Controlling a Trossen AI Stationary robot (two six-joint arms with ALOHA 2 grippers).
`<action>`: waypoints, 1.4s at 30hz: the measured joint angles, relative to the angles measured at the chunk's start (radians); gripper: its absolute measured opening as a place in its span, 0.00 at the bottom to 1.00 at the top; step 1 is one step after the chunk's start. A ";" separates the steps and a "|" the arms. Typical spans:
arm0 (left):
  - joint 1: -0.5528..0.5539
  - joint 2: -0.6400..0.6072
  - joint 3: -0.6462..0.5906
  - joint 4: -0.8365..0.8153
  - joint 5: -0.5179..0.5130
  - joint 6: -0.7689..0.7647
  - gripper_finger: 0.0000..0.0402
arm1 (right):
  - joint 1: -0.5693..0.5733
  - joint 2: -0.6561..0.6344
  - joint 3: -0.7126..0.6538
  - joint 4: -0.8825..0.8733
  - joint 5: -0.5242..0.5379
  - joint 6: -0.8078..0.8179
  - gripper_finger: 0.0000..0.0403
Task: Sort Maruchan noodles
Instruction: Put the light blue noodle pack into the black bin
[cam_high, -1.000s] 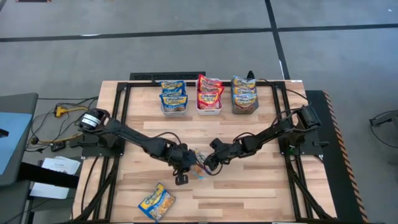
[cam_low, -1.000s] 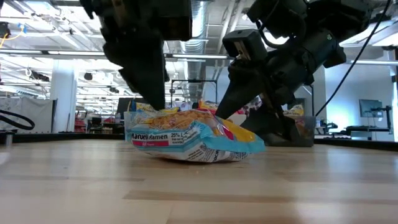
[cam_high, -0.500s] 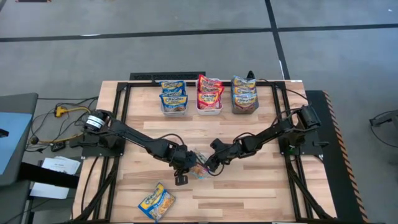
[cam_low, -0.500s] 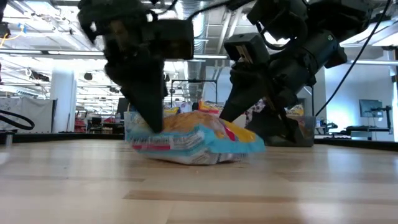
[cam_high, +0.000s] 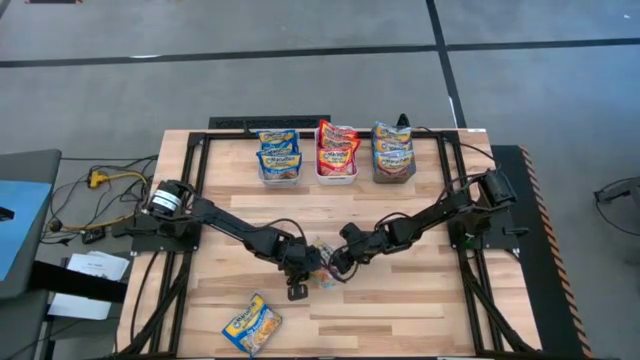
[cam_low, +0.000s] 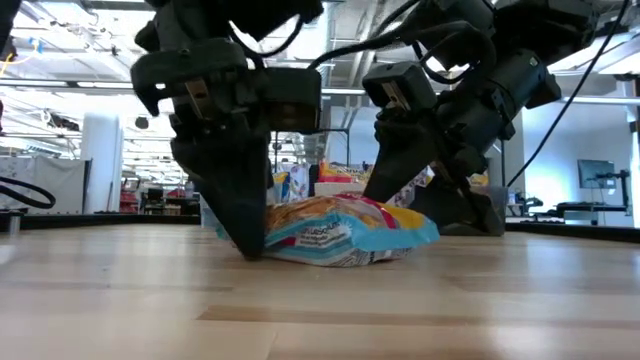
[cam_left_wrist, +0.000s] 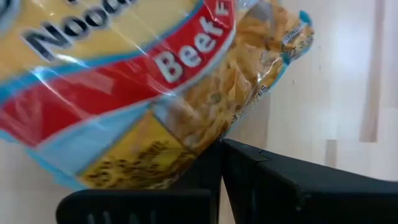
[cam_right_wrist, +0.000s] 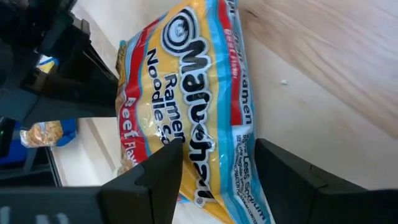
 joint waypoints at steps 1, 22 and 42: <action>0.000 0.006 0.001 0.004 -0.001 0.000 0.00 | 0.000 0.000 0.000 -0.003 0.000 0.003 0.56; 0.028 0.012 0.009 0.047 -0.014 0.000 0.00 | -0.001 -0.002 0.000 -0.045 -0.042 0.064 0.15; 0.001 -0.174 0.012 -0.120 -0.073 0.029 0.00 | -0.008 -0.110 -0.005 -0.190 0.015 -0.093 0.01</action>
